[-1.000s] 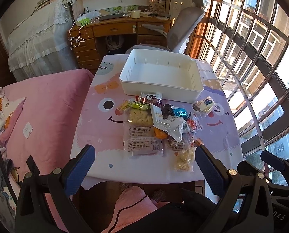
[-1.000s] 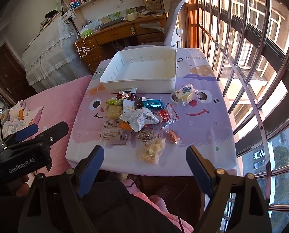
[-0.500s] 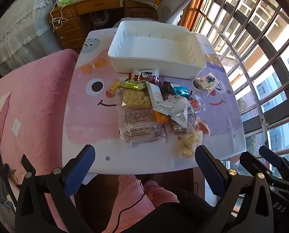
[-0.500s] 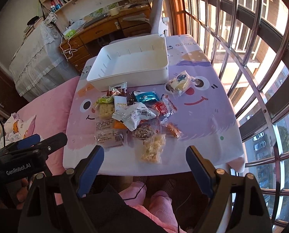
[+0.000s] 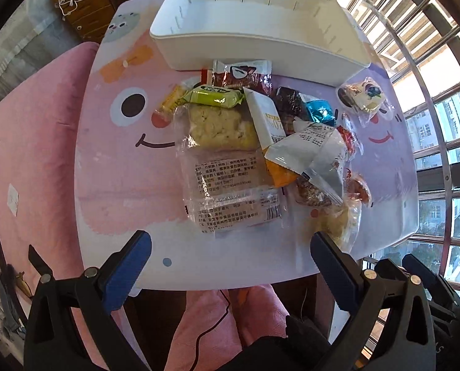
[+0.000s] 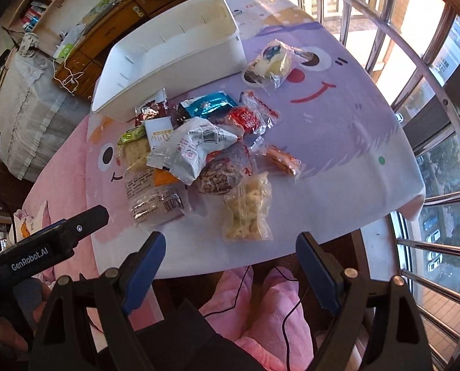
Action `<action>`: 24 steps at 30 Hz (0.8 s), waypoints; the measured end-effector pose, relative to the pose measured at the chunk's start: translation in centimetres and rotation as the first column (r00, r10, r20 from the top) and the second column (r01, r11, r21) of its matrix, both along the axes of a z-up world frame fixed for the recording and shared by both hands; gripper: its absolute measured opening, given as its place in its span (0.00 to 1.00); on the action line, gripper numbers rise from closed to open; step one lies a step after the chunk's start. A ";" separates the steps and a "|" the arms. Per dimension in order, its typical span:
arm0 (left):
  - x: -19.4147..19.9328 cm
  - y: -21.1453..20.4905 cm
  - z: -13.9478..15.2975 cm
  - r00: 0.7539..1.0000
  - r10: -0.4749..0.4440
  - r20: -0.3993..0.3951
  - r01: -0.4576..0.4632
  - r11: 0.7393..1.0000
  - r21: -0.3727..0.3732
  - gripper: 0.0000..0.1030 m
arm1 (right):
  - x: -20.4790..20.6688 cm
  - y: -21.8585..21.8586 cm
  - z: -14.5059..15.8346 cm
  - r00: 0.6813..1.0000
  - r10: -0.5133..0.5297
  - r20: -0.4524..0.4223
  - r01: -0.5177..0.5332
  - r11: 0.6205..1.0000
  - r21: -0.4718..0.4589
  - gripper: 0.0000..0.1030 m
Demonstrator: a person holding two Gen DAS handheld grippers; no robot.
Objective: Organize snacks
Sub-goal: 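Grasp the clear cracker bag with the left tool while the right tool grasps the puff bag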
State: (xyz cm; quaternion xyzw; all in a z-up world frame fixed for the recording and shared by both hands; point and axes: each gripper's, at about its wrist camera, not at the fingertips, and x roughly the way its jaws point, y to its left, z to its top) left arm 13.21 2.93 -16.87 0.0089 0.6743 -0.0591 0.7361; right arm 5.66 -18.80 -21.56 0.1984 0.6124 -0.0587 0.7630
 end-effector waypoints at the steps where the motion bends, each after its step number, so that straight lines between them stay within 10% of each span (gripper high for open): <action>1: 0.4 -0.1 -0.8 1.000 0.008 -0.014 -0.008 1.000 -0.002 0.99 | 0.2 0.0 -0.7 1.000 -0.010 -0.015 0.010 1.000 0.004 0.85; 24: 5.9 -2.2 -13.3 0.974 0.123 -0.192 -0.116 0.992 0.048 0.99 | 3.1 -0.2 -10.0 0.979 -0.010 -0.205 0.020 0.999 0.049 0.75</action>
